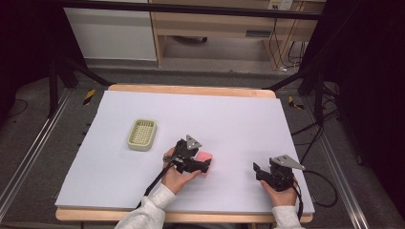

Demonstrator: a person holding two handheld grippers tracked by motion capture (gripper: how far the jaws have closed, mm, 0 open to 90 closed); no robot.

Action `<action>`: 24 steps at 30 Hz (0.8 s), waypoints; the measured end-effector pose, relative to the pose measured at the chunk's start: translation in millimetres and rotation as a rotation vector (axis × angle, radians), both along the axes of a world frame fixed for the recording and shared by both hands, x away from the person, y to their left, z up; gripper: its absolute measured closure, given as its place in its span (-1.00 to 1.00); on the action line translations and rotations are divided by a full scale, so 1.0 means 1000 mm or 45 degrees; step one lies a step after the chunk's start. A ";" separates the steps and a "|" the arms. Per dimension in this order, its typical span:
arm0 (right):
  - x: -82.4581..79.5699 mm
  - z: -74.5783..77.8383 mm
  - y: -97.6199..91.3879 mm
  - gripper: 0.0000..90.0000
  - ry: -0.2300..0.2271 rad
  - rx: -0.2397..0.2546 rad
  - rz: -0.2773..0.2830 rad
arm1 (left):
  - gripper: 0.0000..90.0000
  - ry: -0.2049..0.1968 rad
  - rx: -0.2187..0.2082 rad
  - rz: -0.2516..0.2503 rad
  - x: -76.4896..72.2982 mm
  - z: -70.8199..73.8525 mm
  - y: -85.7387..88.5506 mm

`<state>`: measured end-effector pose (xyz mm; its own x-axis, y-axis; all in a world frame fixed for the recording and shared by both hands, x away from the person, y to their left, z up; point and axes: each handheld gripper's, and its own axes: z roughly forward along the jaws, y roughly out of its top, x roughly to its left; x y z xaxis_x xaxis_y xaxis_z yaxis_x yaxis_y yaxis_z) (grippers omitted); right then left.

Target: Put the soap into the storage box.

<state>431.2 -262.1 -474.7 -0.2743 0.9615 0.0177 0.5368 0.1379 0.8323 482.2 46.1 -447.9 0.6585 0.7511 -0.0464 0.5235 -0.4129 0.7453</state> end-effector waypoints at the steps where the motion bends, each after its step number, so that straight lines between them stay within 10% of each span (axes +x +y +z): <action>1: 0.000 0.000 0.000 -0.30 0.001 0.000 0.000 | -0.55 0.001 -0.005 0.005 0.000 -0.001 -0.001; 24: 0.001 -0.001 0.000 -0.29 0.016 -0.009 0.009 | -0.55 0.085 0.064 -0.006 -0.001 -0.018 -0.011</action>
<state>431.9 -261.7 -476.0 -0.2807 0.9597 0.0143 0.5460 0.1474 0.8247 481.2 35.2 -466.4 0.6589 0.7504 -0.0525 0.5691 -0.4516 0.6872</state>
